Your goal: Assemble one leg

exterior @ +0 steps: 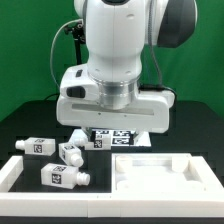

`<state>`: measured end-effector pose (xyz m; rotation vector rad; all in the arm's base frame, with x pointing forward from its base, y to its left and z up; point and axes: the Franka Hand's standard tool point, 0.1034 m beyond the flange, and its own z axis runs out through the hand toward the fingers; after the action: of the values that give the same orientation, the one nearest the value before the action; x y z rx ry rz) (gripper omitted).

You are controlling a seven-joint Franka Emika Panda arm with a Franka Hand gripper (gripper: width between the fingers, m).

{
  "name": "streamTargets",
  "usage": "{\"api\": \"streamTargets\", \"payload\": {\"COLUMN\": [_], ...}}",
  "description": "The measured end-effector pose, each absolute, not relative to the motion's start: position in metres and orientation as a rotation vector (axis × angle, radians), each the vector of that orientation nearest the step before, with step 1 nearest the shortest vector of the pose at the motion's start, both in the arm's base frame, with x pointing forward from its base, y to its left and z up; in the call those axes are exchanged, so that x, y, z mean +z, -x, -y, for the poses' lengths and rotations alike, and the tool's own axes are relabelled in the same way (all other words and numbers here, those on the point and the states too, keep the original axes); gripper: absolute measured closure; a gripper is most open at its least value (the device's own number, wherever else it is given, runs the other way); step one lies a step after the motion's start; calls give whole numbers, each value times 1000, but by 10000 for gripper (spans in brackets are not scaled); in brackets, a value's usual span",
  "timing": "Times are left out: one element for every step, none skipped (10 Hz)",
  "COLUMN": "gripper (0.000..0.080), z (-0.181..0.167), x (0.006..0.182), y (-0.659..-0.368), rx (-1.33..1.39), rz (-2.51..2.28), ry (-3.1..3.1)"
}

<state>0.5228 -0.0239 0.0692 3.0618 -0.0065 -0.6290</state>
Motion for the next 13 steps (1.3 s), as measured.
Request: {"api": "streamTargets", "payload": {"gripper": [150, 150, 150, 150, 150, 150, 150, 150, 150, 150, 150, 150, 150], "z": [20, 11, 9, 15, 15, 15, 15, 13, 6, -2, -8, -13, -20], "x": [76, 84, 85, 86, 84, 84, 84, 83, 77, 72, 67, 63, 60], "y": [-518, -518, -510, -503, -504, -504, -504, -503, -496, -489, -481, -475, -467], "rx": [-632, -611, -591, -591, -594, -595, -596, -599, -611, -630, -637, -613, -576], "rz": [-150, -197, -162, -115, -120, -122, -121, -125, -205, -342, -437, -520, -561], "ry": [-3076, -3086, -3098, -3097, -3095, -3095, -3095, -3094, -3066, -3042, -3037, -3019, -3001]}}
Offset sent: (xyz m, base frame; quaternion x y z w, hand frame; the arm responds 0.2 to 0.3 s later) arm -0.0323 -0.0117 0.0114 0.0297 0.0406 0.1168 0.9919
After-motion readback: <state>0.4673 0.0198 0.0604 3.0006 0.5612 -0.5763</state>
